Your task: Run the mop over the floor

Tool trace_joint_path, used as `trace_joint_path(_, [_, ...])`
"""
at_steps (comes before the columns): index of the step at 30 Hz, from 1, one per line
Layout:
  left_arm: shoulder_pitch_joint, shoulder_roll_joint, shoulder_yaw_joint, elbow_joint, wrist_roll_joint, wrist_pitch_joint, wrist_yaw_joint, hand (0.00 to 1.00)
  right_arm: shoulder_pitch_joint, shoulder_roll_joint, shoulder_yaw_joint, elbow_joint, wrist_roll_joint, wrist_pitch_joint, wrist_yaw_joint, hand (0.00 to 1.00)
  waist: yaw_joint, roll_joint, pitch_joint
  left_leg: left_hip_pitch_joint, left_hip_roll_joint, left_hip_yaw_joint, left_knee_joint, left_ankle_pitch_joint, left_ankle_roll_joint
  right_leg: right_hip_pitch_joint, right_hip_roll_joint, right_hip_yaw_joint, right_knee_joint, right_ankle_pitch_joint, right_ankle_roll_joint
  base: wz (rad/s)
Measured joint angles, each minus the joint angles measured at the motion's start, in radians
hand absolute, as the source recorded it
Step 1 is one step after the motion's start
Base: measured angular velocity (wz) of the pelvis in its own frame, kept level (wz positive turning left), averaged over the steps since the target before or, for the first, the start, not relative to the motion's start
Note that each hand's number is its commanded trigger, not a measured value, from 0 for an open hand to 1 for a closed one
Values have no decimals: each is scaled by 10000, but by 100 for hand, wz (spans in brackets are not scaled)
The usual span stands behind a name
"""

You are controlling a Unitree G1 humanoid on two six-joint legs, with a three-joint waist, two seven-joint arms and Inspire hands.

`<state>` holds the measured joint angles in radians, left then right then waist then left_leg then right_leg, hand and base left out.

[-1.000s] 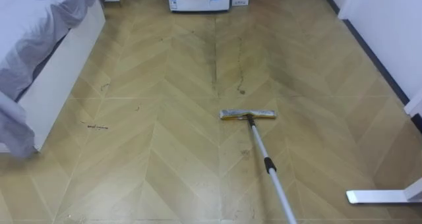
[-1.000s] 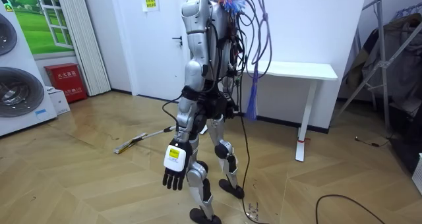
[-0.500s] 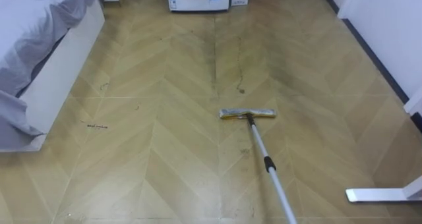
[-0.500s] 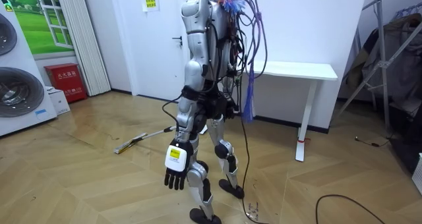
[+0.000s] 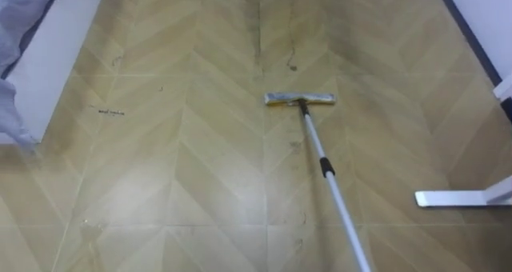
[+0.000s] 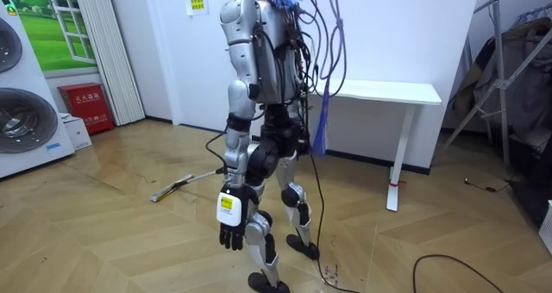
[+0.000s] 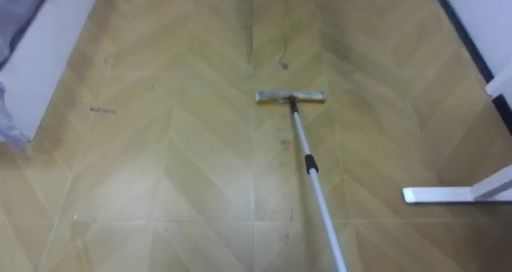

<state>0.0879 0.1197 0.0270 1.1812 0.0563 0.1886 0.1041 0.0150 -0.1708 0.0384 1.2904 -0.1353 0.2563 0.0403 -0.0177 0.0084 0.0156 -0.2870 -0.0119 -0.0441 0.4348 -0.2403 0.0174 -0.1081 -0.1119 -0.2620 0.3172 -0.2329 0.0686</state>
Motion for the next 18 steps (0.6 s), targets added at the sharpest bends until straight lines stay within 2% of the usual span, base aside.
trace_joint_path(3, [-218,-3,-273,44,-67,-155,102,0,-112,-12,185,-14,434,-91,-355,100,16,42,21,-814,-23,0,250,74,20,-1003,-91,102,679,-128,-74,-2])
trace_joint_path(7, [-434,-53,-584,38,-266,-403,470,0,-144,-39,537,-11,1209,-259,-729,100,49,55,19,-2358,-97,-25,1026,73,-1,-2760,-307,156,2033,-628,-202,6])
trace_joint_path(9, [-444,-110,-633,57,-281,-410,627,0,-112,-73,574,29,1450,-288,-899,100,-2,105,8,-2958,-173,-139,1302,92,-47,-3396,-402,130,2518,-826,-264,15])
trace_joint_path(12, [-438,-120,-719,151,-297,-321,862,0,21,-93,611,120,1834,-286,-1169,100,118,178,-16,-3761,-189,-321,1847,72,-152,-4248,-400,163,3210,-1179,-423,22])
trace_joint_path(15, [-434,-72,-723,248,-509,-168,885,0,85,-159,795,344,2424,-286,-1302,100,496,207,-43,-4470,-185,-561,2689,-108,-407,-4915,-356,187,4242,-1659,-665,17])
trace_joint_path(17, [-395,48,-833,334,-823,-48,843,0,31,-196,722,515,2716,-286,-1381,100,829,258,-93,-4991,-189,-782,3506,-183,-610,-5424,-274,211,5129,-2085,-967,34])
trace_joint_path(18, [-393,87,-890,399,-970,-32,826,0,-64,-222,676,634,2796,-290,-1387,100,920,257,-96,-5137,-175,-761,3788,-176,-649,-5517,-297,185,5379,-2233,-1050,23])
